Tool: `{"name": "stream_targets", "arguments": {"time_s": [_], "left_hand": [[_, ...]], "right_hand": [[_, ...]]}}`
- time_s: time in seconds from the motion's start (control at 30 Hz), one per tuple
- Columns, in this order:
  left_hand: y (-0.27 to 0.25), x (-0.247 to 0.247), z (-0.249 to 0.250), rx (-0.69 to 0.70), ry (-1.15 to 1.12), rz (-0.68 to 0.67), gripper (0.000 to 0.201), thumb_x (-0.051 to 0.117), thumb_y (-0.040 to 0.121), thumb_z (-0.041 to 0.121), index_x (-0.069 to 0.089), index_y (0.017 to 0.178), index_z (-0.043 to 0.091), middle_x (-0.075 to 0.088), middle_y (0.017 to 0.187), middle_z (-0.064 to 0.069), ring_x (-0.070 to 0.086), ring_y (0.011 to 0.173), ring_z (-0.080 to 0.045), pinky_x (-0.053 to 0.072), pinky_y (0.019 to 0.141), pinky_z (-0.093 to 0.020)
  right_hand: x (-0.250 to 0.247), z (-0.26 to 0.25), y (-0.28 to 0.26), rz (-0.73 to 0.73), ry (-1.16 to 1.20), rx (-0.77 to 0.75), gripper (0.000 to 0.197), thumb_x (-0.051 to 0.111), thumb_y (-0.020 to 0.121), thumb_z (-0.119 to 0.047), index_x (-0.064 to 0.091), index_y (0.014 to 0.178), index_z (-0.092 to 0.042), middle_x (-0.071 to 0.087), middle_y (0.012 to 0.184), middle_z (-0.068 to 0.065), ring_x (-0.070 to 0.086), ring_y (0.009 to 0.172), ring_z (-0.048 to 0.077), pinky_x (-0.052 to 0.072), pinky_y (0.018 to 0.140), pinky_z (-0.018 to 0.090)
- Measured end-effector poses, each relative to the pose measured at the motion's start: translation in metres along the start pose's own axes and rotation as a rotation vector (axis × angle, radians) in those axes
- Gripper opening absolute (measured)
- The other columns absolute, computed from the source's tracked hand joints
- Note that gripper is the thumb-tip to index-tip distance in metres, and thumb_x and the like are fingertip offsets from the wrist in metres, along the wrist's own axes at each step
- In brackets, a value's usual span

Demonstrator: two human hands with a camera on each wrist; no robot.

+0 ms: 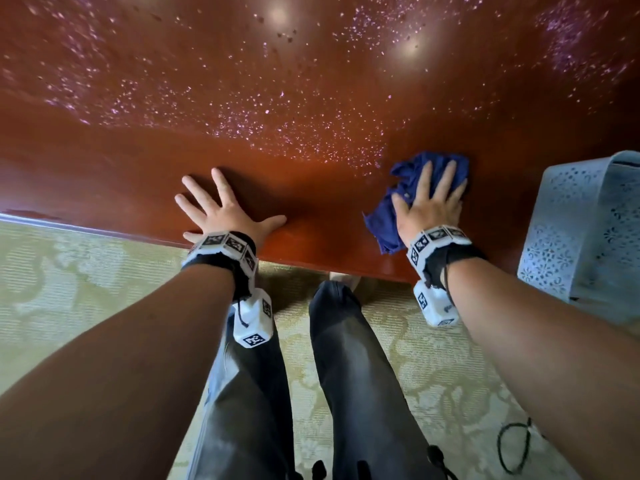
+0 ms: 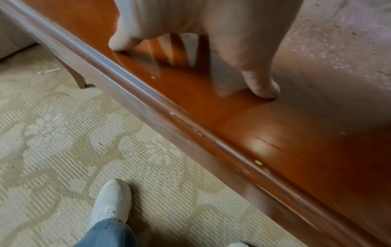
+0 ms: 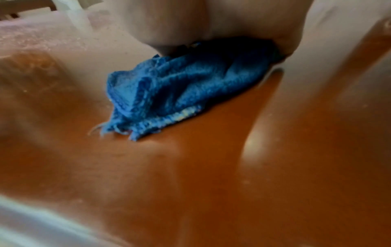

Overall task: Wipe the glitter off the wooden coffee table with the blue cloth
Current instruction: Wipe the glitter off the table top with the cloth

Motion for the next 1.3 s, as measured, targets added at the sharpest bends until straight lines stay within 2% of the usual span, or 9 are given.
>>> {"name": "stream_targets", "arguments": {"time_s": [0.17, 0.33, 0.43, 0.6, 0.73, 0.9, 1.0, 1.17, 1.3], "left_hand": [[0.018, -0.024, -0.036, -0.078, -0.021, 0.004, 0.139, 0.071, 0.055, 0.078, -0.016, 0.152, 0.031, -0.023, 0.158, -0.009, -0.015, 0.146, -0.036, 0.018, 0.109, -0.063], [0.023, -0.022, -0.038, -0.053, -0.008, 0.003, 0.138, 0.07, 0.056, 0.079, -0.018, 0.151, 0.031, -0.024, 0.158, -0.011, -0.015, 0.145, -0.038, 0.02, 0.108, -0.064], [0.023, -0.024, -0.04, -0.035, -0.016, 0.0, 0.135, 0.072, 0.058, 0.075, -0.016, 0.151, 0.032, -0.024, 0.158, -0.01, -0.016, 0.145, -0.037, 0.019, 0.109, -0.063], [0.036, -0.039, -0.066, -0.061, -0.039, 0.029, 0.139, 0.074, 0.055, 0.075, -0.012, 0.153, 0.029, -0.02, 0.159, -0.012, -0.014, 0.145, -0.038, 0.015, 0.113, -0.059], [0.045, -0.044, -0.077, -0.039, -0.019, 0.03, 0.137, 0.073, 0.056, 0.075, -0.013, 0.152, 0.03, -0.021, 0.158, -0.013, -0.014, 0.145, -0.039, 0.016, 0.112, -0.058], [0.047, -0.042, -0.078, -0.013, -0.022, 0.037, 0.137, 0.073, 0.056, 0.075, -0.014, 0.151, 0.031, -0.023, 0.158, -0.013, -0.014, 0.145, -0.039, 0.016, 0.112, -0.06], [0.051, -0.045, -0.083, 0.015, -0.027, 0.043, 0.136, 0.075, 0.055, 0.073, -0.011, 0.152, 0.033, -0.021, 0.158, -0.012, -0.013, 0.146, -0.037, 0.016, 0.113, -0.06], [0.075, -0.077, -0.112, -0.052, -0.026, 0.045, 0.14, 0.076, 0.053, 0.074, -0.013, 0.152, 0.029, -0.02, 0.159, -0.014, -0.012, 0.146, -0.037, 0.015, 0.112, -0.06], [0.08, -0.084, -0.116, -0.022, -0.009, 0.037, 0.139, 0.075, 0.056, 0.073, -0.013, 0.153, 0.027, -0.019, 0.158, -0.017, -0.012, 0.146, -0.039, 0.017, 0.112, -0.06]], "right_hand": [[-0.011, -0.037, 0.019, 0.103, 0.138, 0.225, 0.083, 0.042, 0.089, -0.06, 0.006, 0.151, -0.019, -0.006, 0.157, 0.018, -0.001, 0.138, 0.052, 0.019, 0.11, 0.058], [-0.008, -0.141, 0.01, 0.105, 0.045, -0.092, 0.08, 0.039, 0.088, -0.063, 0.011, 0.15, -0.022, 0.0, 0.157, 0.018, 0.002, 0.139, 0.051, 0.015, 0.11, 0.054], [0.012, -0.128, -0.02, 0.042, 0.001, -0.154, 0.078, 0.042, 0.09, -0.058, 0.009, 0.151, -0.023, -0.003, 0.158, 0.014, 0.0, 0.141, 0.045, 0.015, 0.111, 0.055], [0.0, -0.061, 0.0, 0.086, 0.046, 0.057, 0.076, 0.042, 0.091, -0.053, 0.009, 0.151, -0.02, -0.003, 0.157, 0.015, 0.002, 0.14, 0.048, 0.019, 0.11, 0.058], [-0.021, -0.098, 0.031, 0.126, 0.166, 0.283, 0.075, 0.037, 0.092, -0.056, 0.005, 0.151, -0.023, -0.007, 0.157, 0.015, -0.002, 0.139, 0.05, 0.015, 0.111, 0.057], [0.004, -0.186, -0.003, 0.107, 0.07, -0.035, 0.078, 0.042, 0.088, -0.057, 0.011, 0.15, -0.023, 0.0, 0.157, 0.017, 0.003, 0.139, 0.05, 0.015, 0.111, 0.054], [0.021, -0.166, -0.035, 0.06, 0.009, -0.097, 0.078, 0.045, 0.089, -0.055, 0.01, 0.15, -0.022, -0.002, 0.157, 0.016, 0.001, 0.14, 0.047, 0.016, 0.111, 0.055], [0.012, -0.099, -0.025, 0.094, 0.061, 0.119, 0.075, 0.043, 0.092, -0.051, 0.01, 0.151, -0.018, -0.001, 0.157, 0.017, 0.003, 0.139, 0.049, 0.019, 0.11, 0.055], [-0.003, -0.142, 0.001, 0.109, 0.173, 0.353, 0.076, 0.037, 0.093, -0.054, 0.004, 0.151, -0.019, -0.006, 0.156, 0.018, 0.0, 0.138, 0.053, 0.016, 0.11, 0.058]]}}
Point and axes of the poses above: each hand's wrist, its own y-axis towards the middle knuckle, its own x-axis out of the palm, z = x × y, the point moved 9 cm from there along y, towards the middle knuckle
